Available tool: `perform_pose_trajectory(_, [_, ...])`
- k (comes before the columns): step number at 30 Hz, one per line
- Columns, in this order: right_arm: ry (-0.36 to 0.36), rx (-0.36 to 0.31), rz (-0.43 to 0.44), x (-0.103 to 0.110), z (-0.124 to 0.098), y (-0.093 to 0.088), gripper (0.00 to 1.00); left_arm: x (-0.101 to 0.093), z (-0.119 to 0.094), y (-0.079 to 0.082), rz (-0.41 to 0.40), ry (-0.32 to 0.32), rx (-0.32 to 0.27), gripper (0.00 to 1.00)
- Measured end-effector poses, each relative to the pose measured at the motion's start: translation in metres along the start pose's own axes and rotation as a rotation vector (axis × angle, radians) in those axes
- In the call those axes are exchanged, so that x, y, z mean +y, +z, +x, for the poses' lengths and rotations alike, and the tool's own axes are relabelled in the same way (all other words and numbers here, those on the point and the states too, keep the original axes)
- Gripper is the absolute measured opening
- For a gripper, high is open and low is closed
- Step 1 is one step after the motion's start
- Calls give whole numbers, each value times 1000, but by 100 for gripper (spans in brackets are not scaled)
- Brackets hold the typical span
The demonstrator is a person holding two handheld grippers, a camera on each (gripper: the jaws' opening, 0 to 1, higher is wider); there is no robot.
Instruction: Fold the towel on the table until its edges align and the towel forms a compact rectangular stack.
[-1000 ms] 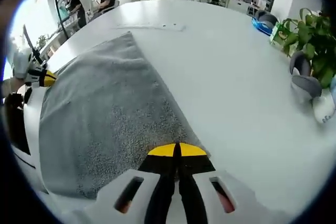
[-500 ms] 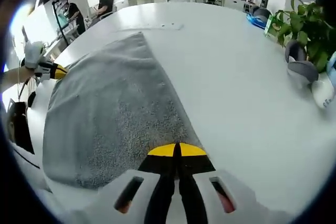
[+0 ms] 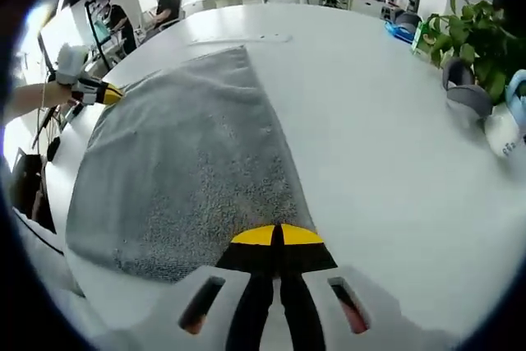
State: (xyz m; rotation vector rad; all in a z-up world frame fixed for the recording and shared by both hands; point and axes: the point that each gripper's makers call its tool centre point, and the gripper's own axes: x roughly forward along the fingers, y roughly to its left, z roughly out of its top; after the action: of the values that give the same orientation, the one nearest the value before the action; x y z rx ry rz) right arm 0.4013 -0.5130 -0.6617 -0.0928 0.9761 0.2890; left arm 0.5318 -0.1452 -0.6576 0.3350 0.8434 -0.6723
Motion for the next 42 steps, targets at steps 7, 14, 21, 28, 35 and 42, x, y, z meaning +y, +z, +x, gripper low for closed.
perform_pose_trajectory(7, [-8, 9, -15, 10, -6, -10, 0, 3, 8, 10, -4, 37, 40, 3])
perform_pose_trajectory(14, [-8, 5, 22, 18, -11, -19, 0, 3, 15, 19, 66, 55, 87, 3])
perform_pose_trajectory(21, [-8, 10, 45, 28, -15, -26, 0, 3, 18, 24, 92, 43, 97, 3])
perform_pose_trajectory(28, [-25, 26, 50, 37, -19, -32, 0, 1, 19, 28, 105, -9, 141, 3])
perform_pose_trajectory(35, [-15, 37, 89, 44, -22, -38, 0, 0, 22, 31, 126, -23, 204, 2])
perform_pose_trajectory(42, [-15, 33, 94, 55, -27, -45, 0, 0, 23, 33, 161, -51, 273, 2])
